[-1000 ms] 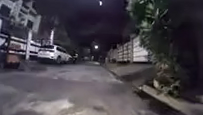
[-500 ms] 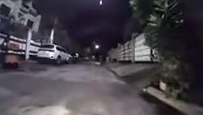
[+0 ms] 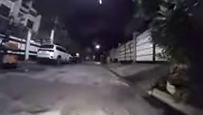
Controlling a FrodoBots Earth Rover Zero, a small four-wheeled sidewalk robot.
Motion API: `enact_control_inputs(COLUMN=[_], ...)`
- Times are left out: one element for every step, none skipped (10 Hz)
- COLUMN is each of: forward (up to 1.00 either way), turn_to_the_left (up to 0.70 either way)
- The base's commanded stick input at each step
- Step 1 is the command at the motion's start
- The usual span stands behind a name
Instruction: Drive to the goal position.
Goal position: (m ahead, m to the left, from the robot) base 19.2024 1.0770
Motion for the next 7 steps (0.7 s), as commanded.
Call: enact_control_inputs(forward=[0.33, 0.23, 0.10, 0.00, 0.00, 0.00, 0.00], turn_to_the_left=[0.00, 0.00, 0.00, 0.00, 0.00, 0.00, 0.00])
